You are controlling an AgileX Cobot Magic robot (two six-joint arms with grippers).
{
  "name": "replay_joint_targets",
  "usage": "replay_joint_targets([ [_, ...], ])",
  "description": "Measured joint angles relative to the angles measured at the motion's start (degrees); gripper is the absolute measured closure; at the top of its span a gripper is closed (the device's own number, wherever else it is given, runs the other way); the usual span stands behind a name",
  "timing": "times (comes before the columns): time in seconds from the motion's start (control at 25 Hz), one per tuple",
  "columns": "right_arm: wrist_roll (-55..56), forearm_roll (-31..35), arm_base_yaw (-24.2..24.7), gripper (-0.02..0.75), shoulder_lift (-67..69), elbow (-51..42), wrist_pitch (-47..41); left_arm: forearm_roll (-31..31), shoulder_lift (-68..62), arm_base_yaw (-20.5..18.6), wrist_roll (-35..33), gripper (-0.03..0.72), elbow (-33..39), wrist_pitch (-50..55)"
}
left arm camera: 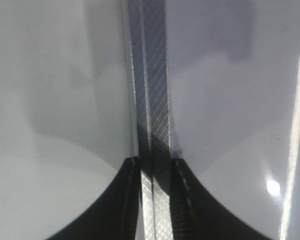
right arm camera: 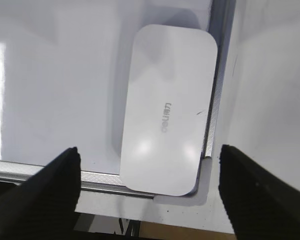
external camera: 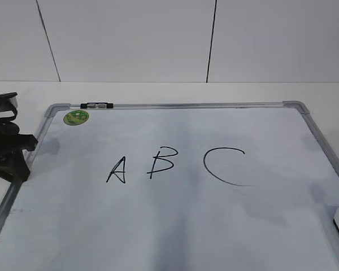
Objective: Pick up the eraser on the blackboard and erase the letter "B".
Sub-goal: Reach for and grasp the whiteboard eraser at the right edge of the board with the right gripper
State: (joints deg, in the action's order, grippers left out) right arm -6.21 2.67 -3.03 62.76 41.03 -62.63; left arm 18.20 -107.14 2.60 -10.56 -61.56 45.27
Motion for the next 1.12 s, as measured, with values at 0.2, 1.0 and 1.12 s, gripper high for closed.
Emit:
replay_joint_targets([
  [0.2, 0.6, -0.1, 0.0, 0.069, 0.8, -5.3, 5.3, 0.0, 0.0, 0.0, 0.0, 0.57, 0.0, 0.0],
  [1.0, 5.3, -2.7, 0.0, 0.07, 6.7, -11.1, 15.7, -0.1, 0.0, 0.0, 0.0, 0.57, -0.1, 0.2],
  [1.12, 5.2, -1.9, 0.0, 0.07, 7.3, -11.1, 16.5, -0.2, 0.0, 0.0, 0.0, 0.57, -0.1, 0.2],
])
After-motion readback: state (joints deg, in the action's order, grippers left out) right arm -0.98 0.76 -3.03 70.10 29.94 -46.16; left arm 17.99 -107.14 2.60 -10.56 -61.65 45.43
